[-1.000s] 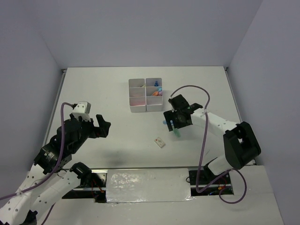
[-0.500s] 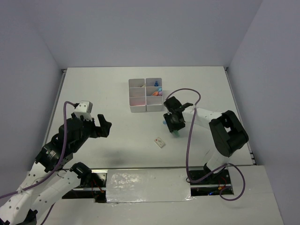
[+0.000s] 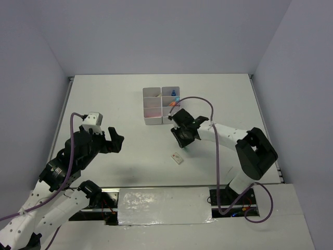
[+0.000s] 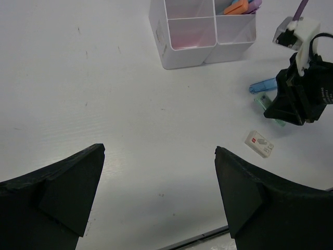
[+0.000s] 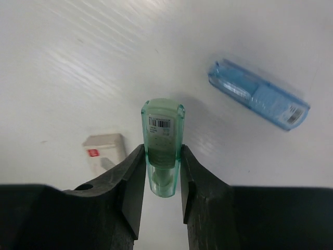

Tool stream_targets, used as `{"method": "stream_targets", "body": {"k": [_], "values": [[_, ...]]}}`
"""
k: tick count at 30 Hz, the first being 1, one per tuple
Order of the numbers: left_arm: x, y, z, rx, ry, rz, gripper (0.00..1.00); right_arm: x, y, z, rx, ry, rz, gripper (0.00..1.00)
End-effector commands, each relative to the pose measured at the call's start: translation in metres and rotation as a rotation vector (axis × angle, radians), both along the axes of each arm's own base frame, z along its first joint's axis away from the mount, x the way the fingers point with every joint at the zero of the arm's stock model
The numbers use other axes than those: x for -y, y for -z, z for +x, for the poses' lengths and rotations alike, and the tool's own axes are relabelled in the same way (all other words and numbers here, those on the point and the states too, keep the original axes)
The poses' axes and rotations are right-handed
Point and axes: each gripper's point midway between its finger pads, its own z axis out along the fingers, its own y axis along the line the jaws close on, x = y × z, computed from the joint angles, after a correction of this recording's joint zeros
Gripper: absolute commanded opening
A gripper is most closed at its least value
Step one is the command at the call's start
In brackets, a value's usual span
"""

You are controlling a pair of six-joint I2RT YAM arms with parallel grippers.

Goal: Sort the stationery into containers
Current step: Pick up the stationery from the center of the board, then place the stationery in the storage box.

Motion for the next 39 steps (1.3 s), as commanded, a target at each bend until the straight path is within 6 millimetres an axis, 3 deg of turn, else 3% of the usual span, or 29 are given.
{"method": "stream_targets", "body": {"k": [1, 5, 6, 7, 8, 9, 10, 12, 13, 14, 16, 19, 20, 28, 35, 39], "values": [[0.001, -0.008, 0.003, 0.045, 0.009, -0.012, 0.99, -0.038, -0.068, 0.027, 0.208, -0.151, 0.102, 0.02], [0.001, -0.012, 0.001, 0.061, 0.010, -0.024, 0.99, -0.083, -0.100, 0.041, 0.340, -0.409, 0.096, 0.01], [0.000, -0.012, 0.001, 0.063, 0.009, -0.025, 0.99, -0.089, -0.091, 0.046, 0.341, -0.479, 0.048, 0.01], [0.001, -0.013, 0.001, 0.065, 0.012, -0.027, 0.99, -0.100, -0.108, 0.058, 0.396, -0.490, 0.033, 0.01], [0.000, -0.013, 0.001, 0.066, 0.010, -0.028, 0.99, -0.103, -0.096, 0.069, 0.393, -0.516, -0.025, 0.01], [0.000, -0.013, 0.000, 0.068, 0.010, -0.029, 0.99, -0.106, -0.096, 0.078, 0.407, -0.524, -0.059, 0.00], [0.000, -0.014, 0.000, 0.070, 0.013, -0.031, 0.99, -0.113, -0.115, 0.094, 0.471, -0.512, -0.090, 0.00], [0.000, -0.016, -0.001, 0.081, 0.017, -0.037, 0.99, -0.122, -0.115, 0.114, 0.505, -0.549, -0.163, 0.00], [0.002, -0.017, -0.002, 0.085, 0.026, -0.039, 0.99, -0.123, -0.103, 0.122, 0.496, -0.584, -0.225, 0.00], [0.002, -0.017, -0.002, 0.087, 0.030, -0.040, 0.99, -0.130, -0.113, 0.131, 0.528, -0.592, -0.233, 0.00], [0.004, -0.018, -0.003, 0.089, 0.041, -0.042, 0.99, -0.133, -0.099, 0.141, 0.518, -0.626, -0.287, 0.00], [0.006, -0.017, -0.003, 0.087, 0.054, -0.041, 0.99, -0.137, -0.095, 0.156, 0.528, -0.659, -0.351, 0.00], [0.006, -0.018, -0.003, 0.088, 0.057, -0.043, 0.99, -0.141, -0.103, 0.162, 0.553, -0.656, -0.362, 0.01], [0.007, -0.019, -0.004, 0.093, 0.065, -0.041, 0.99, -0.153, -0.094, 0.170, 0.541, -0.670, -0.349, 0.09], [0.008, -0.018, -0.004, 0.091, 0.073, -0.041, 0.99, -0.154, -0.099, 0.162, 0.541, -0.674, -0.327, 0.38], [0.008, -0.018, -0.003, 0.087, 0.070, -0.037, 0.99, -0.156, -0.104, 0.161, 0.547, -0.669, -0.317, 0.48]]}}
